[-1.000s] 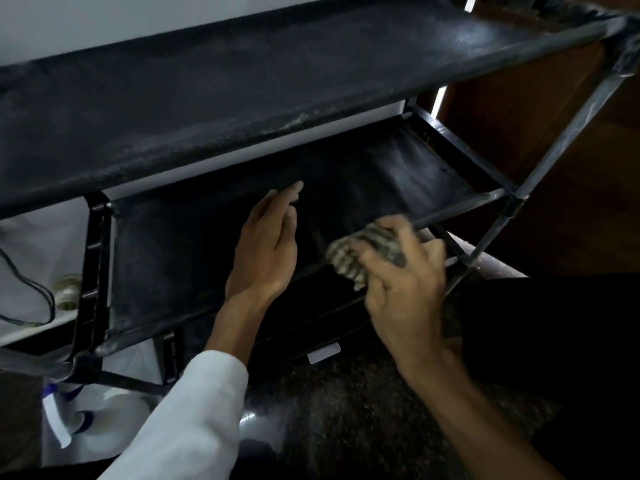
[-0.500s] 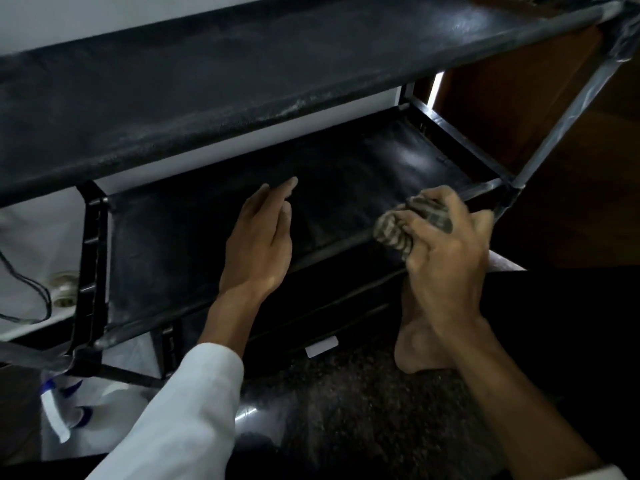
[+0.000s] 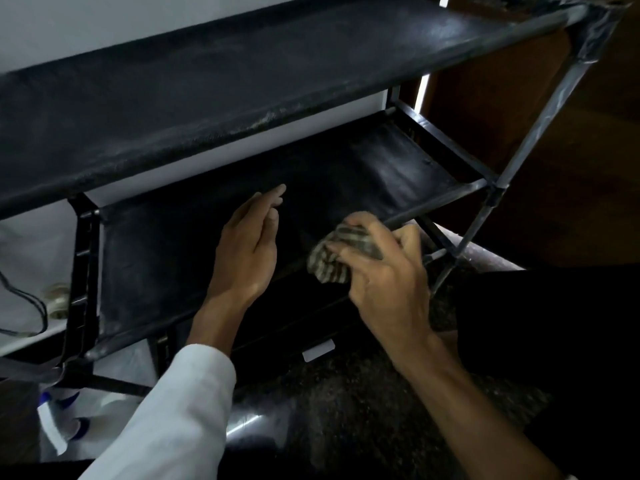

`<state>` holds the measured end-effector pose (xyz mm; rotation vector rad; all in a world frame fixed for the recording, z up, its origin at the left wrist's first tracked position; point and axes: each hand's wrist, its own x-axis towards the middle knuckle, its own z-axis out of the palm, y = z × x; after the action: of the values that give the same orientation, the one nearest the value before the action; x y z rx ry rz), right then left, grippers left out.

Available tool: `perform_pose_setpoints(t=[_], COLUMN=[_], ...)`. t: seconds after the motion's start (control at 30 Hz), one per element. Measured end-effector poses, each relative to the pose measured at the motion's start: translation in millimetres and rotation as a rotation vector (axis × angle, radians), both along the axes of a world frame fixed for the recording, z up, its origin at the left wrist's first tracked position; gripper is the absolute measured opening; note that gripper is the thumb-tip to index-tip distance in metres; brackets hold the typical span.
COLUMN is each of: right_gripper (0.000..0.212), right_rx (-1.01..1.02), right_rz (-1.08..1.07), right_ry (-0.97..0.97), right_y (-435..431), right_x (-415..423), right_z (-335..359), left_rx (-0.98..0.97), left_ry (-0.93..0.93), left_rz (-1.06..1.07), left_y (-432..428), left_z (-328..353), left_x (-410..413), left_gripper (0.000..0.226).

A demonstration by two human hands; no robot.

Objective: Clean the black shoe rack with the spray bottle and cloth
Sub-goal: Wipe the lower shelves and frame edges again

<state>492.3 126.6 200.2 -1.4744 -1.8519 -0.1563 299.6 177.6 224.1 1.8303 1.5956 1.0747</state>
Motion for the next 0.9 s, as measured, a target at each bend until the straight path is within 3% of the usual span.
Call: perform_pose_setpoints(t=[0.2,0.27,0.4,0.47,0.6,0.7,0.9], right_gripper=[0.021,0.021,0.048,0.044,0.037,0.040,0.032], right_rx=[0.047,0.027,-0.051,-0.075,-0.114,-0.093,-0.143], right_rz=[-0.223,-0.282,-0.290,-0.292,-0.308,-0.157,-0.029], right_ry=[0.236,0.247,0.333,0.309,0.217,0.235,0.043], right_y=[23,29,34,34,33,22,25], right_x=[66,76,86,84,63,28,28], right_z=[10,16,23,22,24,19,16], left_rx=[-0.022,-0.028,0.113,0.143,0.060,0.080,0.057], left_ry=[-0.013,0.101,0.401,0.467,0.419,0.470,0.425], left_rz=[-0.026,-0.041,-0.194,-0.205,-0.089,-0.041,0.000], left_y=[-1,-1,8,16,26,27,25], left_z=[5,9,17,16,8,5,2], left_x=[5,18,61,71,74,77,69], left_gripper=[0.037,0.037,0.039,0.041,0.043,0.044,0.044])
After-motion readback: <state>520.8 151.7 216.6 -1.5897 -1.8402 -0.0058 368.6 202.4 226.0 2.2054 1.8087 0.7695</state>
